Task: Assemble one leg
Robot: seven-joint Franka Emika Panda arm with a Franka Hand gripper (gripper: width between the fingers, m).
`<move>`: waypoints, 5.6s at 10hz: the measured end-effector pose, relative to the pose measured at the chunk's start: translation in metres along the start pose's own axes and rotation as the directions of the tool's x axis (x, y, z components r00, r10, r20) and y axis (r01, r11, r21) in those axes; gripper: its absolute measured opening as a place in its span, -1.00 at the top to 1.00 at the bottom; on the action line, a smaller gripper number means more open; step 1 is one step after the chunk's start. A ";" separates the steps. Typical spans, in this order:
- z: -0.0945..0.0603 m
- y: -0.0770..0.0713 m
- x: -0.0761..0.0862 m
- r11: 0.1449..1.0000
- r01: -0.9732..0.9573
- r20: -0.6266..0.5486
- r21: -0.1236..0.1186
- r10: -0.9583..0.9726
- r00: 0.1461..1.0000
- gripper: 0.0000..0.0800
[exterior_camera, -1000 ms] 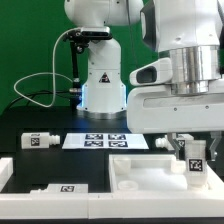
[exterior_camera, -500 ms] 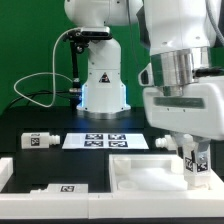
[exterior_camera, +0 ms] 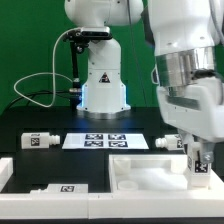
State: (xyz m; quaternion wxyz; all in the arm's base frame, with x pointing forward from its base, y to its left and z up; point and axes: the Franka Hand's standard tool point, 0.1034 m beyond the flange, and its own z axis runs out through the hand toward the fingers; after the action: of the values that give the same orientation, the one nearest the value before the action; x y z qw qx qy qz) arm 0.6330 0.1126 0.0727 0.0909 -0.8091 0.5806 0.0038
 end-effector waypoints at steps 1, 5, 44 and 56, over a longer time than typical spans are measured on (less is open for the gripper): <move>0.001 -0.004 -0.003 0.979 0.204 -0.010 -0.013 -0.204 0.979 -0.45; 0.003 -0.006 -0.005 0.838 0.545 -0.007 -0.019 -0.545 0.838 -0.62; 0.005 -0.005 -0.001 0.945 -0.321 0.022 0.071 0.320 0.947 0.27; 0.003 -0.009 0.003 0.499 0.862 -0.060 -0.086 -0.867 0.496 -0.62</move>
Offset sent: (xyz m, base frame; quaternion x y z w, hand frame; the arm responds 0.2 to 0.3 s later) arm 0.0000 0.0000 0.0000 0.0000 0.0000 -0.1296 0.9916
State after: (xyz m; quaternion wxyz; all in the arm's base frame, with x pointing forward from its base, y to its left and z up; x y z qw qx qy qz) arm 0.6423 0.1130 0.0710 0.0350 -0.9919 0.1016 -0.0678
